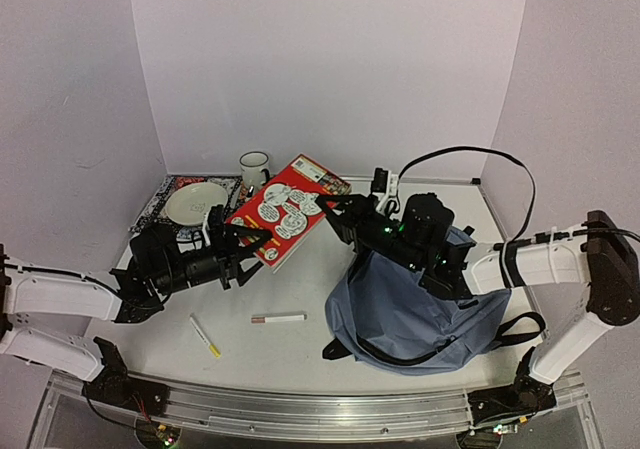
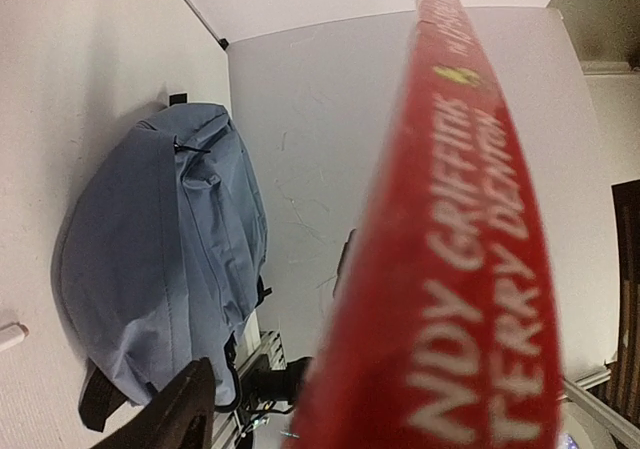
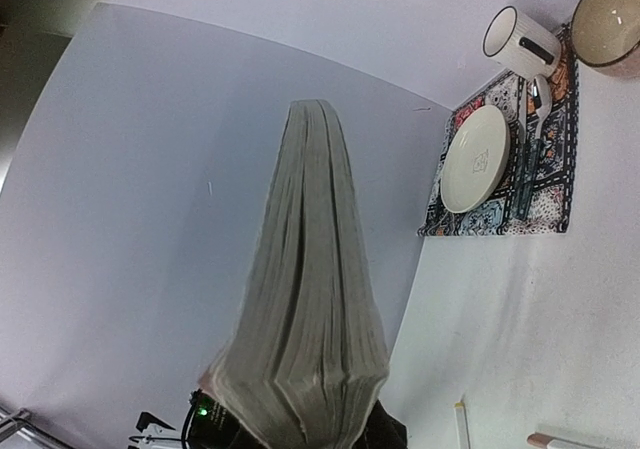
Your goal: Pack the student bag
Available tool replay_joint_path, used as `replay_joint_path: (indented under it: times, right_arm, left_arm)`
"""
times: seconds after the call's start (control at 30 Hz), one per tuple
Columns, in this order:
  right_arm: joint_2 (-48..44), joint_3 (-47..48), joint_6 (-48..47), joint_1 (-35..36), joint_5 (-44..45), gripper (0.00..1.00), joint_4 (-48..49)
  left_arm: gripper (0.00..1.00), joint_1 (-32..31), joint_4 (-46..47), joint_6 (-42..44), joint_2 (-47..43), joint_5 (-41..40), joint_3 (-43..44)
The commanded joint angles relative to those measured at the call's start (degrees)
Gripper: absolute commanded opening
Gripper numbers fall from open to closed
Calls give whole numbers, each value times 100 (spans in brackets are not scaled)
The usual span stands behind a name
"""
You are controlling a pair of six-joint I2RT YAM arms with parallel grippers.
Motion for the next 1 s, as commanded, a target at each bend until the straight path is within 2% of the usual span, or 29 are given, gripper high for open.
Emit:
replay_joint_path:
  times: [0.0, 0.2, 0.3, 0.33, 0.43, 0.53, 0.63, 0.8, 0.97]
  right_arm:
    - [-45, -24, 229, 128, 576, 0, 1063]
    - [-61, -186, 94, 147, 745, 1, 999]
    - [-188, -308, -152, 143, 719, 10, 529]
    - [-251, -356, -233, 137, 697, 14, 334]
    - [-529, -452, -581, 125, 632, 22, -366]
    - [-825, -457, -1122, 110, 567, 41, -1297]
    - [-1169, -373, -1600, 98, 593, 54, -2584]
    - [-1661, -99, -2086, 79, 946, 61, -5089]
    - [-2016, -249, -2058, -38, 1244, 68, -6886]
  left_arm:
    - [53, -29, 577, 67, 172, 10, 478]
    - [22, -44, 688, 102, 204, 18, 445]
    - [3, -37, 678, 188, 119, -134, 337]
    - [0, -33, 675, 217, 94, -177, 298]
    - [0, 41, 679, 254, 86, -235, 186]
    - [0, 177, 677, 300, 145, -179, 128]
    - [0, 338, 673, 319, 180, -76, 86]
    - [0, 616, 674, 339, 112, 50, -72]
    - [0, 883, 647, 407, 47, 310, -191]
